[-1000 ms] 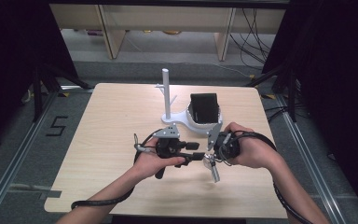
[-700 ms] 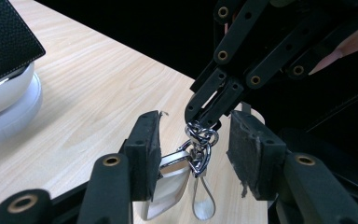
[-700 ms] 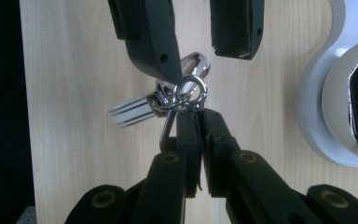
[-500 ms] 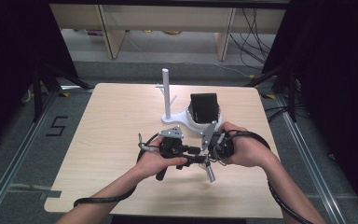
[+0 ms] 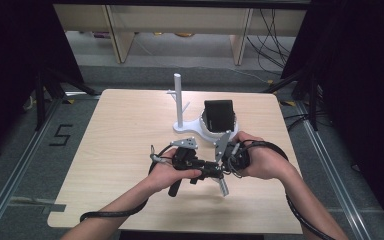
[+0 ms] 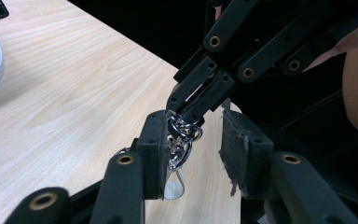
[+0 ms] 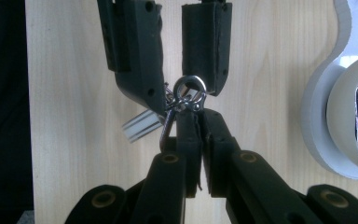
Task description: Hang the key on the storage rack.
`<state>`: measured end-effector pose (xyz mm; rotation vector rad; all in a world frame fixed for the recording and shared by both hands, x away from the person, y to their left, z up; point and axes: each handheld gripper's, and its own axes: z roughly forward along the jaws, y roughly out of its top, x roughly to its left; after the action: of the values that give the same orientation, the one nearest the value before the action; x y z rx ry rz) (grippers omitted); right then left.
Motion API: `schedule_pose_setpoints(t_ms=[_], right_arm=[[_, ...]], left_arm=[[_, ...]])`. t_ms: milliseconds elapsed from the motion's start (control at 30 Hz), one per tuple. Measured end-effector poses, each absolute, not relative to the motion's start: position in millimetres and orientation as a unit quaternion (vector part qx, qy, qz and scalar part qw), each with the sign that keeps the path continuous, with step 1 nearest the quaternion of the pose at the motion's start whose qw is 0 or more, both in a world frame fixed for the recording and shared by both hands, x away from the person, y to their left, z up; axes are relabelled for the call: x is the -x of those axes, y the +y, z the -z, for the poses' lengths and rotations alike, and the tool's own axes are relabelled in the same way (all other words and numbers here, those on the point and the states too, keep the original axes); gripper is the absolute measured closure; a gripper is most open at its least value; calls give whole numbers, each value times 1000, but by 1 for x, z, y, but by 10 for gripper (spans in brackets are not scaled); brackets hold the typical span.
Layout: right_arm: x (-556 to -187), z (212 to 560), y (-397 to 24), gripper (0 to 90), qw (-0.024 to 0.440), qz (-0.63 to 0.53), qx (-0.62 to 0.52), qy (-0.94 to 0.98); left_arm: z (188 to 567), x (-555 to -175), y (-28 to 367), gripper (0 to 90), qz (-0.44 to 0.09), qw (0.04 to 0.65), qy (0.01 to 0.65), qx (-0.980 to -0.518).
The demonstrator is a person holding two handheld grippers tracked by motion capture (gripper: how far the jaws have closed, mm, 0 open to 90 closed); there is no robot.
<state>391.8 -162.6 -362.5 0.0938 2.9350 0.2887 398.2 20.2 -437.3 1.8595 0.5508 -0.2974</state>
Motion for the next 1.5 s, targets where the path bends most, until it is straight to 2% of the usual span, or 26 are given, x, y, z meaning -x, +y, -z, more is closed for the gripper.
schedule_pose_setpoints(t_ms=[500, 733, 933, 1133, 1500], right_arm=[[-389, 364, -163, 875, 93, -109, -15, 990], [-389, 362, -163, 875, 94, -110, -1, 989], [-388, 363, -163, 872, 95, -110, 2, 989], [-386, 363, -162, 871, 95, -108, 1, 990], [-386, 361, -161, 846, 93, -112, 8, 989]], left_arm=[[443, -400, 20, 724, 177, 536, 259, -783], [441, -401, 21, 729, 194, 533, 272, -778], [440, -402, 22, 784, 208, 527, 290, -771], [440, -402, 25, 831, 211, 524, 289, -773], [441, -401, 29, 846, 196, 537, 274, -773]])
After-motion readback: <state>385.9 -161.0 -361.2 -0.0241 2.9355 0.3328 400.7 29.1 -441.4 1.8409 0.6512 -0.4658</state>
